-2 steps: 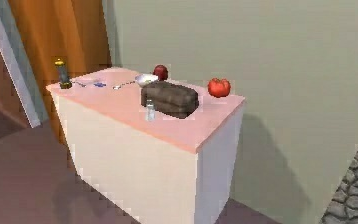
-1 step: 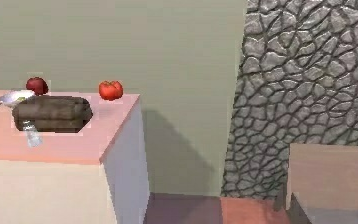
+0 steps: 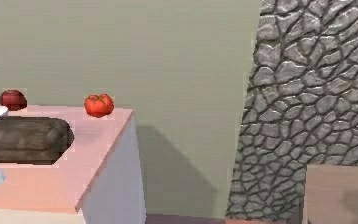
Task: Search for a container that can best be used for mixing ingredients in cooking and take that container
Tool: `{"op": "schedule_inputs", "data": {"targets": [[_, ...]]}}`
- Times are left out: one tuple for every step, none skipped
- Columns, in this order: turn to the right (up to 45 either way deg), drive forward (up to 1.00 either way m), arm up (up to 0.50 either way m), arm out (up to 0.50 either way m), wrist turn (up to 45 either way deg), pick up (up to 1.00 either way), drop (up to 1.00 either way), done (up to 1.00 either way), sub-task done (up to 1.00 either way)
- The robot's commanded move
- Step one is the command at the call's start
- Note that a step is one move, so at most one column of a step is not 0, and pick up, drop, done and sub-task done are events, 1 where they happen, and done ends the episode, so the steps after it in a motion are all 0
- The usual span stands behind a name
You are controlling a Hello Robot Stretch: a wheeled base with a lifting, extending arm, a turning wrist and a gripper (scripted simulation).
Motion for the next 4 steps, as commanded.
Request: {"op": "schedule_inputs", "data": {"targets": [[3.0,0.0,0.0,0.0,0.0,0.0,0.0,0.0,0.0],[0.0,0.65,0.0,0.0,0.0,0.0,0.0,0.0,0.0],[-45.0,0.0,0.0,0.0,0.0,0.0,0.0,0.0,0.0],[-45.0,0.0,0.0,0.0,0.0,0.0,0.0,0.0,0.0]]}}
